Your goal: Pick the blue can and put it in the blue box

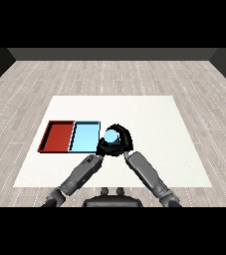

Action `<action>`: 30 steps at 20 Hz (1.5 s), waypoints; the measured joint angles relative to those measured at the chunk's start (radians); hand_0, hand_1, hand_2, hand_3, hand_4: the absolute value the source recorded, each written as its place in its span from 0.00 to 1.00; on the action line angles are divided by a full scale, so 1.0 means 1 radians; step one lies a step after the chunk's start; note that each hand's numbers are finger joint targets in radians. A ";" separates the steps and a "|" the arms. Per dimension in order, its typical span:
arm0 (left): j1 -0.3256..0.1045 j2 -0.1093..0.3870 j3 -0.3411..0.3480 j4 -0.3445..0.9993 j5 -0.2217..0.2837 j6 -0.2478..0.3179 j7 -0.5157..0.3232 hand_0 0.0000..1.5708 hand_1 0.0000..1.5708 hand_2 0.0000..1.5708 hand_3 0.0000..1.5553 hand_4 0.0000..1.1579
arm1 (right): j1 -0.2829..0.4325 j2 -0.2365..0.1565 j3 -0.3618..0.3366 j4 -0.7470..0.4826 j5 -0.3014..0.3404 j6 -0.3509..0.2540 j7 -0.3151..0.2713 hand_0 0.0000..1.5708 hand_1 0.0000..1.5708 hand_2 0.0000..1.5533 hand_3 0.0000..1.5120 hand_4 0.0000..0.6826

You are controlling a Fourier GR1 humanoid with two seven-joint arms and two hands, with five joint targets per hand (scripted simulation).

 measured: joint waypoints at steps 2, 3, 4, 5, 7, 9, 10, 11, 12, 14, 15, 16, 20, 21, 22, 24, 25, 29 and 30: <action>0.007 -0.004 0.017 0.004 0.023 -0.021 -0.023 1.00 1.00 1.00 0.94 0.71 | 0.002 0.003 0.003 -0.011 -0.021 -0.008 -0.008 0.93 0.93 0.93 0.92 0.93; -0.005 -0.005 0.012 0.027 0.055 -0.026 -0.046 1.00 1.00 1.00 0.95 0.73 | -0.006 0.003 0.003 -0.008 -0.031 -0.013 -0.011 0.93 0.93 0.93 0.93 0.92; -0.013 -0.006 0.007 0.038 0.077 -0.023 -0.057 1.00 1.00 1.00 0.97 0.81 | -0.005 0.004 -0.003 -0.010 -0.035 -0.005 -0.012 0.93 0.93 0.93 0.92 0.92; -0.009 -0.007 0.006 0.040 0.086 -0.023 -0.066 1.00 1.00 1.00 0.96 0.79 | -0.005 0.004 0.006 -0.015 -0.037 -0.014 -0.006 0.92 0.92 0.93 0.92 0.90; -0.010 -0.008 0.015 0.050 0.089 -0.028 -0.085 1.00 1.00 1.00 0.97 0.86 | -0.014 0.006 0.004 0.001 -0.054 -0.012 -0.016 0.91 0.91 0.93 0.92 0.89; -0.025 -0.007 -0.001 0.063 0.102 -0.009 -0.098 1.00 1.00 1.00 0.97 0.93 | 0.015 0.006 0.001 -0.027 -0.046 -0.001 -0.015 0.90 0.90 0.93 0.92 0.86; -0.032 -0.009 -0.003 0.074 0.110 -0.009 -0.117 1.00 1.00 1.00 0.97 0.95 | 0.019 0.006 -0.009 -0.033 -0.047 0.013 -0.010 0.88 0.88 0.91 0.91 0.77; -0.030 -0.010 -0.011 0.088 0.122 -0.011 -0.154 1.00 1.00 1.00 0.98 0.95 | 0.021 0.007 -0.005 -0.029 -0.060 0.014 -0.013 0.82 0.82 0.87 0.85 0.69; -0.028 -0.012 -0.011 0.093 0.125 -0.012 -0.177 1.00 1.00 1.00 0.99 0.91 | 0.028 0.006 -0.010 -0.038 -0.062 0.025 -0.004 0.74 0.74 0.80 0.73 0.58; -0.013 -0.012 -0.007 0.083 0.112 0.002 -0.187 1.00 1.00 1.00 0.99 0.97 | 0.031 0.006 -0.006 -0.029 -0.070 0.050 -0.011 0.00 0.00 0.00 0.00 0.00; -0.018 -0.011 -0.007 0.086 0.113 0.003 -0.198 1.00 1.00 1.00 0.99 0.97 | 0.028 0.002 0.002 -0.041 -0.053 0.048 0.013 0.00 0.00 0.00 0.00 0.00; -0.022 -0.011 -0.007 0.090 0.115 0.005 -0.208 1.00 1.00 1.00 0.99 0.97 | 0.024 0.002 0.002 -0.040 -0.040 0.054 0.025 0.00 0.00 0.00 0.00 0.00; -0.038 -0.008 -0.014 0.105 0.129 0.010 -0.231 1.00 1.00 1.00 0.99 0.97 | 0.020 0.006 -0.007 -0.038 0.000 0.076 0.053 0.00 0.00 0.00 0.00 0.00; -0.047 -0.008 -0.013 0.121 0.139 0.001 -0.237 1.00 1.00 1.00 0.98 0.98 | 0.026 0.007 -0.011 -0.043 0.008 0.084 0.057 0.00 0.00 0.00 0.00 0.00; -0.047 -0.009 -0.012 0.122 0.142 -0.001 -0.241 1.00 1.00 1.00 0.98 0.98 | 0.022 0.008 -0.024 -0.030 0.006 0.099 0.058 0.00 0.00 0.00 0.00 0.00; -0.044 -0.010 -0.020 0.121 0.142 0.011 -0.256 1.00 1.00 1.00 0.98 0.98 | 0.017 0.009 -0.032 -0.029 0.013 0.098 0.064 0.00 0.00 0.00 0.00 0.00; -0.058 -0.010 -0.005 0.142 0.141 0.002 -0.257 1.00 1.00 1.00 0.98 0.98 | 0.027 0.009 -0.029 -0.033 0.016 0.093 0.058 0.00 0.00 0.00 0.00 0.00; -0.047 -0.004 -0.012 0.136 0.140 0.029 -0.262 1.00 1.00 1.00 0.98 0.99 | 0.073 0.007 -0.050 -0.073 0.014 0.097 0.039 0.00 0.00 0.00 0.00 0.00; -0.056 -0.006 -0.010 0.132 0.138 0.038 -0.254 1.00 1.00 1.00 0.99 0.99 | 0.084 0.002 -0.065 -0.083 0.007 0.112 0.031 0.00 0.00 0.00 0.00 0.00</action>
